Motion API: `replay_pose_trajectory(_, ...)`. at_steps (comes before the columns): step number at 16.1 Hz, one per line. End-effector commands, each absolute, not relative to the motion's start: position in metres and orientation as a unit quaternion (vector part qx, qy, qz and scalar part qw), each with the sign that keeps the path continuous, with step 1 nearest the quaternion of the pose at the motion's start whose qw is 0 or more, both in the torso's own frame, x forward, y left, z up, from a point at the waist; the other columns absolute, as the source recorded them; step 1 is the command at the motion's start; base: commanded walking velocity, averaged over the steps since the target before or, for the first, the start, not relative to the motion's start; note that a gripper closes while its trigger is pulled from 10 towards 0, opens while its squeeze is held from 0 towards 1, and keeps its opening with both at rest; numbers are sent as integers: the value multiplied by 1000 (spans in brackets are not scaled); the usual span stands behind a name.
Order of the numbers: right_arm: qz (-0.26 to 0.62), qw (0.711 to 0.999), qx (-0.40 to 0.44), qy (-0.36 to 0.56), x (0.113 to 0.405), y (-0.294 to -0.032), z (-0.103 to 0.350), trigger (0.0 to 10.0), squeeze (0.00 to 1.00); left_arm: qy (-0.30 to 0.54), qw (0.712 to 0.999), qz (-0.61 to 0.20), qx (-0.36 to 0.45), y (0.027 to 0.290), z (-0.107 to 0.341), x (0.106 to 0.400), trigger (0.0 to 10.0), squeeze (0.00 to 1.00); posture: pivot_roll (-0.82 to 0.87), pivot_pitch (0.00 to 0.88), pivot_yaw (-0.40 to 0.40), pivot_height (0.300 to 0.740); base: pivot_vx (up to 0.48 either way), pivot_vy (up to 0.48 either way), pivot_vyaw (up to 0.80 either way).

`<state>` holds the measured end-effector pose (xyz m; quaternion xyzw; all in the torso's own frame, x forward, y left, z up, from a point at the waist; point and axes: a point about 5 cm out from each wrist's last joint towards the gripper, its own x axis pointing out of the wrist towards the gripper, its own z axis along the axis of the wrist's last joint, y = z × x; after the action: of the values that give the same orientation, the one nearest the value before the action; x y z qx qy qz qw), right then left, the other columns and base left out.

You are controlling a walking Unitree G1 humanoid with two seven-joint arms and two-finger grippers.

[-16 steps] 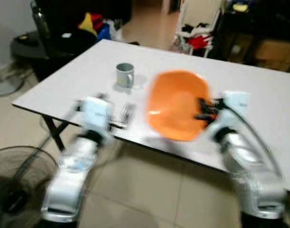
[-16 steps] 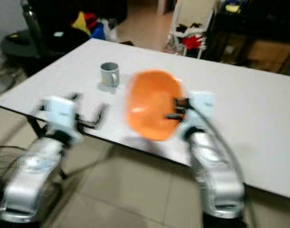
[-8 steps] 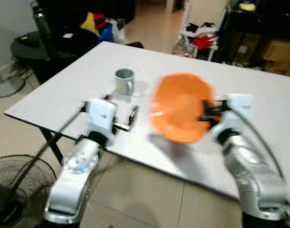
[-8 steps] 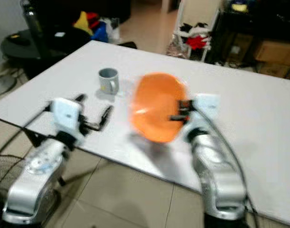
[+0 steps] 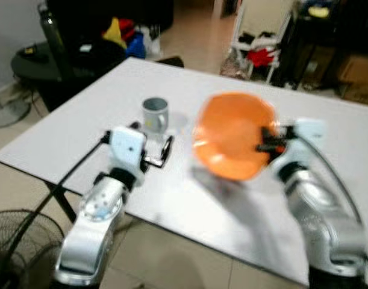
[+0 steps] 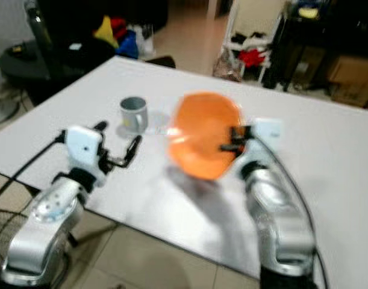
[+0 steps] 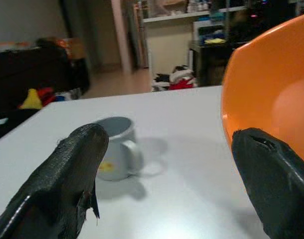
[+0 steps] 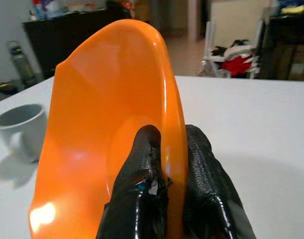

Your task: Setting the table

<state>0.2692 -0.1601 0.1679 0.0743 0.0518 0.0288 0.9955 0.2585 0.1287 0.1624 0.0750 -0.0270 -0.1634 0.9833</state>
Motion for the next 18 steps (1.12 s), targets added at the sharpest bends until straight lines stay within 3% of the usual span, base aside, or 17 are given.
replay_pose_trajectory(1,59,994,88,38,271,-147,175,10000,0,-36,984,-151,87,137,167,258,10000,0,130,0,-19,740,352,0,0)
replay_pose_trajectory(7,57,992,107,41,278,-149,176,10000,0,-33,983,-155,93,136,166,260,10000,0,133,0,-17,740,323,0,0)
replay_pose_trajectory(11,61,986,144,56,290,-150,175,10000,0,-28,980,-169,101,135,164,262,10000,0,137,0,-17,740,0,0,0)
replay_pose_trajectory(16,38,964,219,144,329,-161,165,10000,0,-35,970,-215,106,134,170,267,10000,0,158,0,-26,740,0,0,0)
replay_pose_trajectory(18,60,943,262,195,348,-158,157,10000,0,-14,950,-288,119,129,167,264,10000,0,170,0,-26,740,0,0,0)
